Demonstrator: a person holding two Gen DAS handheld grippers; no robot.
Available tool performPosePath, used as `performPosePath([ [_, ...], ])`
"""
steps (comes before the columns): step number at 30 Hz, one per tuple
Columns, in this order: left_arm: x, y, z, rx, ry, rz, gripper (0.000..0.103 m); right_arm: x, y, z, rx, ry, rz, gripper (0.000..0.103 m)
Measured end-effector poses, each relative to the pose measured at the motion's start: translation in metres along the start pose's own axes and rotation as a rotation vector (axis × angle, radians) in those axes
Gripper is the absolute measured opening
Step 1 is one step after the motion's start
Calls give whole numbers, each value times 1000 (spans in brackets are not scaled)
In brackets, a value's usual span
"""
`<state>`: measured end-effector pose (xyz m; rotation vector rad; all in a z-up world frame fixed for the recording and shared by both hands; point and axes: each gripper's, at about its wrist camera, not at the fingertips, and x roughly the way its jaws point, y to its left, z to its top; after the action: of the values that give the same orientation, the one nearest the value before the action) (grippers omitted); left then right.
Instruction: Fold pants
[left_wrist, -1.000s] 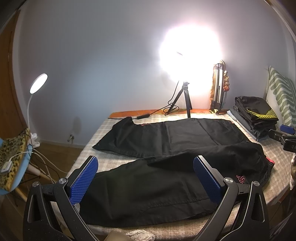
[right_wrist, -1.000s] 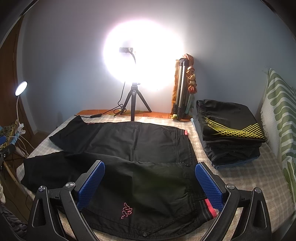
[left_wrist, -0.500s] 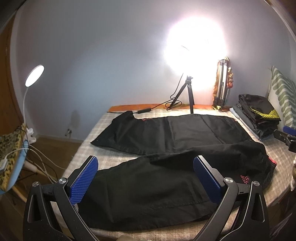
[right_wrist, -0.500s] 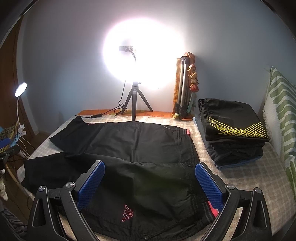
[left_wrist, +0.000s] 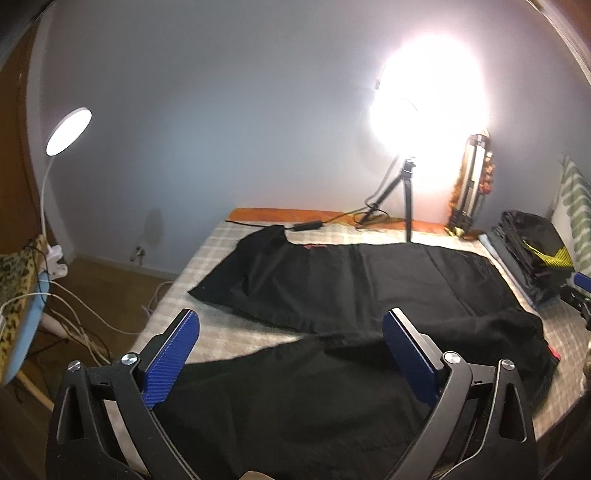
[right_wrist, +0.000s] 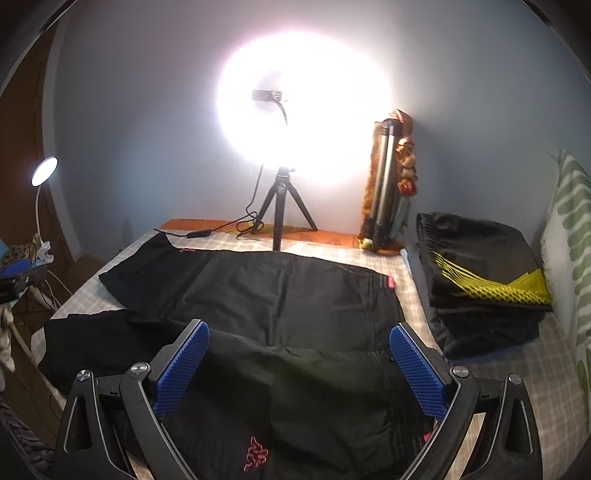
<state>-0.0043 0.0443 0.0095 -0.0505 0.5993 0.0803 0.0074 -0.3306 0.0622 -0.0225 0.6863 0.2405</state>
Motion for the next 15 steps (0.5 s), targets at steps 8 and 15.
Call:
performPosePath([
  [8, 48, 34, 19, -74, 64, 22, 89, 22, 17, 30, -65, -30, 124, 103],
  [15, 75, 66, 43, -130, 70, 61, 87, 77, 47, 77, -156, 1, 213, 103],
])
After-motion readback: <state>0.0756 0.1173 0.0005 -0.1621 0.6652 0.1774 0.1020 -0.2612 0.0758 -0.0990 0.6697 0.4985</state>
